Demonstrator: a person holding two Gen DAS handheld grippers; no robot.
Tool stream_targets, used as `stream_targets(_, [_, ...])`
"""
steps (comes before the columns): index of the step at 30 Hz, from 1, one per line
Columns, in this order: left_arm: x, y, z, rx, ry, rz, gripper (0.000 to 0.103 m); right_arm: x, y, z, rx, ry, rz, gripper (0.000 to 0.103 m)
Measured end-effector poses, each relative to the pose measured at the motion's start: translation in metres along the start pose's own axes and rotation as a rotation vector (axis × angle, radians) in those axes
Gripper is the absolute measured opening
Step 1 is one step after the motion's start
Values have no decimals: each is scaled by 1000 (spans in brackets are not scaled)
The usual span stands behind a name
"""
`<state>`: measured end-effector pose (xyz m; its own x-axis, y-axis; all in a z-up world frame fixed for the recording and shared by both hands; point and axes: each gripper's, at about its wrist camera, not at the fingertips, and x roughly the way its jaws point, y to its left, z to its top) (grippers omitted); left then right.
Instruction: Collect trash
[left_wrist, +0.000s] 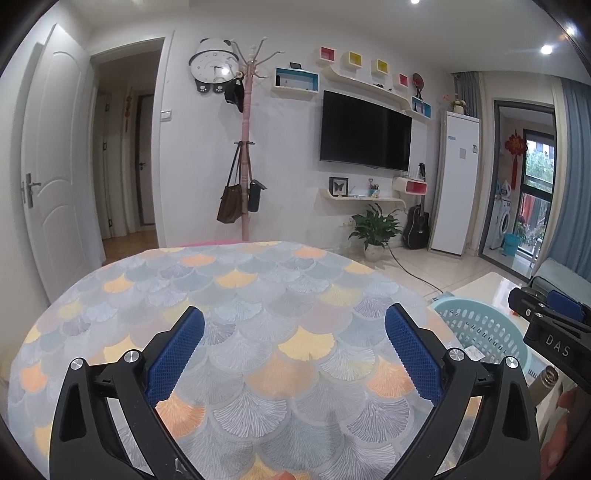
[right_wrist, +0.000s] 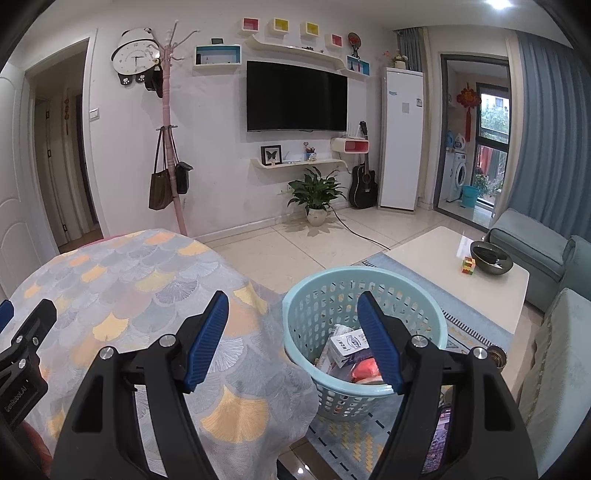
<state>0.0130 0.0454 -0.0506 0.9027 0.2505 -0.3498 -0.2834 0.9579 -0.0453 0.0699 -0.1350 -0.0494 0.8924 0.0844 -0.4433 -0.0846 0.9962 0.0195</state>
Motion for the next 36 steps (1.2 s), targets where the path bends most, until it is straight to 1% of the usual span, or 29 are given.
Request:
stream_targets(5, [0,-1,0,10,-4,1,95,-2,2,2,1,-15,2,68])
stream_targets(7, [1,0,1,13,-1,-10,95,-4,3,2,-2,-21,2,69])
stream_targets(12, [2,1,1,22,-6,-13,95,-6,5,3,-3,-31,4,72])
stream_targets(36, [2,1,2,22,-4,-13,95,-10,6,6,0,-38,14,73])
